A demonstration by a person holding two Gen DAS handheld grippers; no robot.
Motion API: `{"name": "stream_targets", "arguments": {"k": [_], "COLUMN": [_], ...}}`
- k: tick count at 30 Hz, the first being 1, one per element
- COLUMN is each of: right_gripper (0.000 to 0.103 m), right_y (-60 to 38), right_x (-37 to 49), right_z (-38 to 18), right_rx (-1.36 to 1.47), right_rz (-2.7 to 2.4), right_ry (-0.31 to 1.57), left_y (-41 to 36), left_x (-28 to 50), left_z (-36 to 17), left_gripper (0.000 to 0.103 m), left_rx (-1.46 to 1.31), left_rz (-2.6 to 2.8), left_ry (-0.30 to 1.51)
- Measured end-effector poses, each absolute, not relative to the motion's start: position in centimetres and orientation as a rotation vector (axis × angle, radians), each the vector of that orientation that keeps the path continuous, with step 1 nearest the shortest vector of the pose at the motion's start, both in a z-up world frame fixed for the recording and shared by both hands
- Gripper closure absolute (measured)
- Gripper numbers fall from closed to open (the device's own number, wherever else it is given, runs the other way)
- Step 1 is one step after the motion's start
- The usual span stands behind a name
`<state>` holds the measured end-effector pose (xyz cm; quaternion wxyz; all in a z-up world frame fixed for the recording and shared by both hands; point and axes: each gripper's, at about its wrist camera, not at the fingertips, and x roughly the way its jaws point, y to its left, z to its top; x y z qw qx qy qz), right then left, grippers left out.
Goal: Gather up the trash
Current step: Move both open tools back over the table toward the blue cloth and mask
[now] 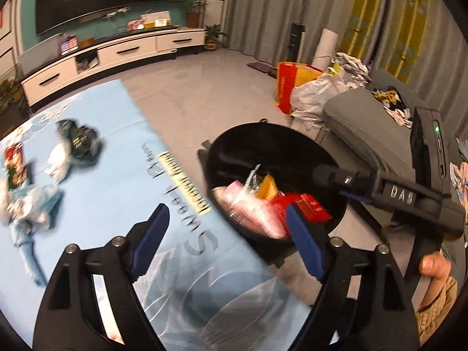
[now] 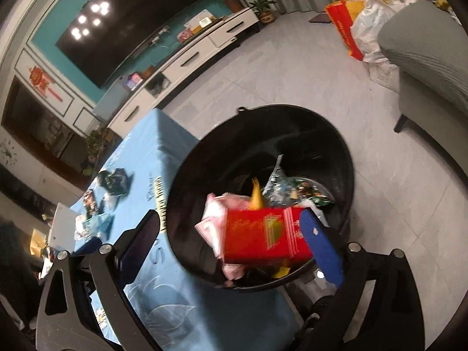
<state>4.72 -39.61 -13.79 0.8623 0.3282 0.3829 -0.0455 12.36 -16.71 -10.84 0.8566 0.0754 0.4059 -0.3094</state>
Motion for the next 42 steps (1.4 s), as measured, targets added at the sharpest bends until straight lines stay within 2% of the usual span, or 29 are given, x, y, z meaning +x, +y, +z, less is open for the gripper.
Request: {"name": "stream_targets", "arguments": {"k": [13,20,42], "right_gripper": [0.009,0.009,0.009], "right_y": [-30.6,-25.3,-16.0], "right_x": [5.9,7.0,15.4], "right_z": [-12.2,-11.9,-11.9], "right_rx": [0.58,0.496,0.442], "right_rz": [0.11,0.199,0.345], "right_ry": [0.891,0.953,1.011], "left_y": [0.2,6.0,10.1], "left_x": [11.0,10.1,13.5], "left_z": [-12.6,-12.8,-13.6], "left_gripper": [0.019,0.019,0.018], "left_rx": [-0.047,-0.135,-0.246], "left_rz": [-0.292,-0.174,-0.198], "left_ry": [0.946,0.95,0.923]}}
